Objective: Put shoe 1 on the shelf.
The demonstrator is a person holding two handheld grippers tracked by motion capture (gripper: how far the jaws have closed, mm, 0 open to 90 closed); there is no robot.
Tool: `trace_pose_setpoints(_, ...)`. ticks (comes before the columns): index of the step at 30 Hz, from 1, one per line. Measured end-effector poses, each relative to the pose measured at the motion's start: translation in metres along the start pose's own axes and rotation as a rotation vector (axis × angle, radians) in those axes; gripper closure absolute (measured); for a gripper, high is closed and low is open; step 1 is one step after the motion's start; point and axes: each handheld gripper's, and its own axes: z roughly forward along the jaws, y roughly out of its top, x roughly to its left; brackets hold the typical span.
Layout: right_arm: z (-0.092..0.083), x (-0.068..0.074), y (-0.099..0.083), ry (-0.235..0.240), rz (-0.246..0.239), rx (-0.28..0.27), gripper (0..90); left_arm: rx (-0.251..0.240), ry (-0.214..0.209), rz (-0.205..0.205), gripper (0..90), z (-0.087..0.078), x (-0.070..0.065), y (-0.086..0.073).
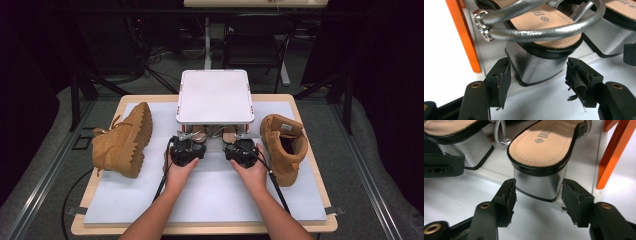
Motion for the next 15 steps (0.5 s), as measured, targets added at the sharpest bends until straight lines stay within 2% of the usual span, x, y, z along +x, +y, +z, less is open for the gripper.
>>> trace_pose_setpoints(3,-0.005,0.003,-0.004,-0.016,-0.030,-0.003,47.4,-0.009,-0.013,-0.003,37.1,-0.008,0.000,-0.001)
trace_pose_setpoints(6,-0.012,0.007,-0.008,-0.039,-0.088,0.002,52.2,-0.017,-0.026,0.002,37.3,-0.017,0.000,-0.004)
trace_pose_setpoints(9,-0.019,0.010,-0.010,-0.056,-0.126,0.010,56.0,-0.032,-0.036,0.003,40.1,-0.027,0.000,-0.007)
trace_pose_setpoints(11,-0.025,0.010,-0.012,-0.057,-0.128,-0.005,58.3,-0.034,-0.043,0.007,43.4,-0.033,0.001,-0.008)
trace_pose_setpoints(15,-0.034,0.008,-0.014,-0.010,-0.112,-0.016,58.8,-0.041,-0.064,0.015,46.1,-0.046,0.002,-0.010)
